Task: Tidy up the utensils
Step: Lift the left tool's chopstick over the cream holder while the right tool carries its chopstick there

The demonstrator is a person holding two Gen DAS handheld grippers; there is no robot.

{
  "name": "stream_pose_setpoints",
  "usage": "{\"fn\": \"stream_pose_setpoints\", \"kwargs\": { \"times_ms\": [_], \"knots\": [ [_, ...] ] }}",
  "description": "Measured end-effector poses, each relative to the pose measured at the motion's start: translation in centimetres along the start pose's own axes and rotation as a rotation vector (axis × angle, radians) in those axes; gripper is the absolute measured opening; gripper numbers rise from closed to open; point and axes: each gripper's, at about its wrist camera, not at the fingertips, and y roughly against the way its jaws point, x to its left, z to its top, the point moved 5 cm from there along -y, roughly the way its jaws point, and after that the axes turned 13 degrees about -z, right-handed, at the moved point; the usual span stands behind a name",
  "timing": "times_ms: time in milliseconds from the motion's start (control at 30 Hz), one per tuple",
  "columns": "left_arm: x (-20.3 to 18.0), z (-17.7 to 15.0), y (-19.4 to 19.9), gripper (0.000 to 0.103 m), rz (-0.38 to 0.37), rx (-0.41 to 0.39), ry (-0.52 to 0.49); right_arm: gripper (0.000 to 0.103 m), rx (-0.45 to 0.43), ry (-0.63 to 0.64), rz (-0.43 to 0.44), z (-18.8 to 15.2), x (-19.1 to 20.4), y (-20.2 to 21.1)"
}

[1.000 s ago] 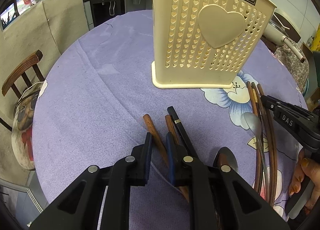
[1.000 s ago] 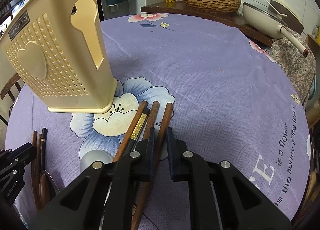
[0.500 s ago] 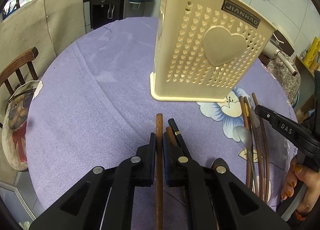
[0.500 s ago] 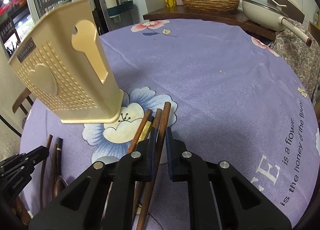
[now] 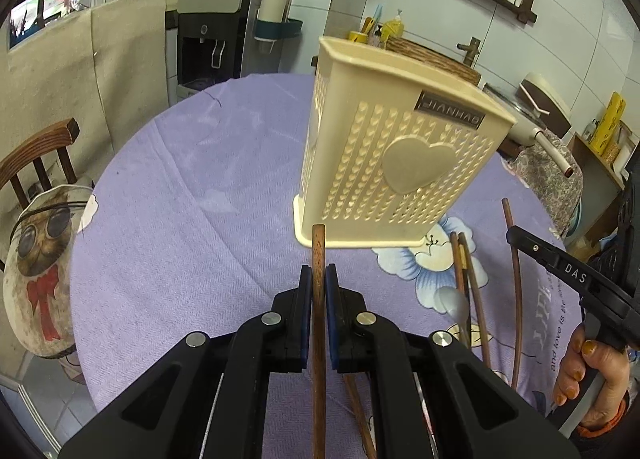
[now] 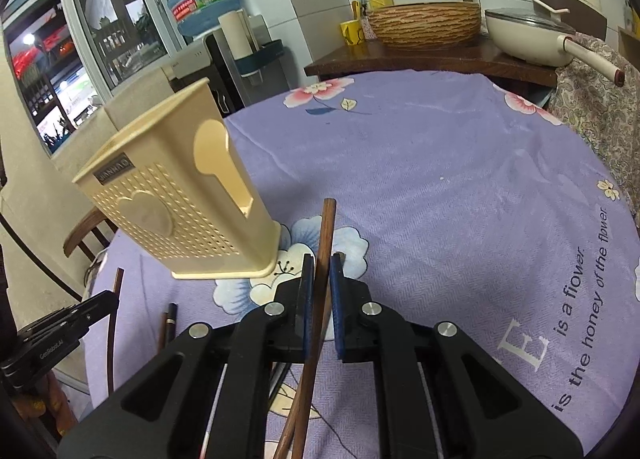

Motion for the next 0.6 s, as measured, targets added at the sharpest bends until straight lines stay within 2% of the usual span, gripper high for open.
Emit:
{"fn": "stream_pose_setpoints", "kwargs": {
  "times_ms": [233, 467, 600],
  "knots": [
    [-1.4, 1.3, 3.7, 0.007, -0.021, -0.094, -0.04, 0.007, -0.081, -0.003, 0.043, 1.2, -0.2, 4.4],
    [-3.1, 3.2, 9.0, 0.007, -0.041, -0.22, -0.093, 0.007, -0.229, 0.02, 0.057, 3.0, -0.5, 11.3],
    [-3.5, 3.8, 10.5, 0.007, -0.045, -0.261, -0.1, 0.007, -0.284, 0.027, 0.064, 3.6, -0.6, 14.0]
  ]
}}
